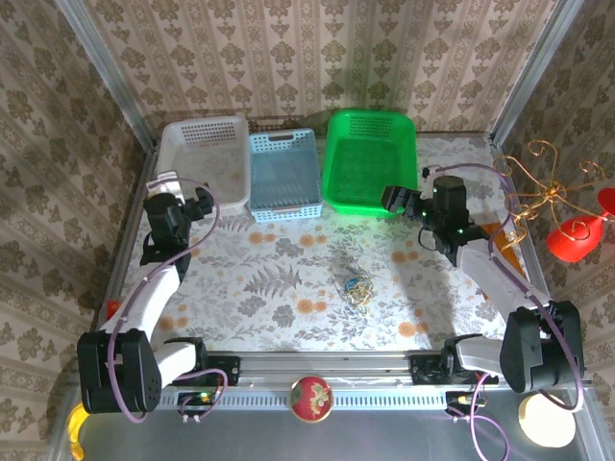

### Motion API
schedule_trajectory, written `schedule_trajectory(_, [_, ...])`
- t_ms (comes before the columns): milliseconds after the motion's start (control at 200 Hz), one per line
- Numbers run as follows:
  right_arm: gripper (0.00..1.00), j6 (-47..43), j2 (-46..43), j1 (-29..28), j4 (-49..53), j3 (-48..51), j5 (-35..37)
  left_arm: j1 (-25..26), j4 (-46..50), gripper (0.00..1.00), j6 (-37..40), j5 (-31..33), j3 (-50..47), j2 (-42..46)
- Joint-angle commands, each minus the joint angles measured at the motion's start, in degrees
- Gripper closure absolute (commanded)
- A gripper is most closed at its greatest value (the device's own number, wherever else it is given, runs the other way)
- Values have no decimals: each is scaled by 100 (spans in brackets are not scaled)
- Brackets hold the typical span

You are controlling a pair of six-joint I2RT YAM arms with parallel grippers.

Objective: Untangle the cables

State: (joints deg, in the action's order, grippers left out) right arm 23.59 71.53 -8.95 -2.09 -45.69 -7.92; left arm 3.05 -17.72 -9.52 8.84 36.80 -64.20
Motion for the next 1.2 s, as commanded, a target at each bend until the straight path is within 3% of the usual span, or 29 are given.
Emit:
schedule_trajectory(0, [0, -173, 30, -444, 554, -253, 181, 209, 649, 0, -241, -143, 263, 101])
schedule_trajectory(415, [3, -134, -98, -1581, 1176, -214, 992, 959, 1520, 0, -431, -416, 645, 347])
schedule_trajectory(660, [6, -21, 747, -2442, 1374, -652, 1552, 1556, 1727, 0, -858, -419, 604, 405])
schedule_trajectory(990, [7, -29, 2419, -2540, 1415, -1706, 1942, 2266, 1781, 0, -1191, -236, 625, 229])
schedule_trajectory(1195, [6, -145, 2966, -2205, 1660, -2264, 2261, 2685, 1787, 0, -1254, -130, 633, 172])
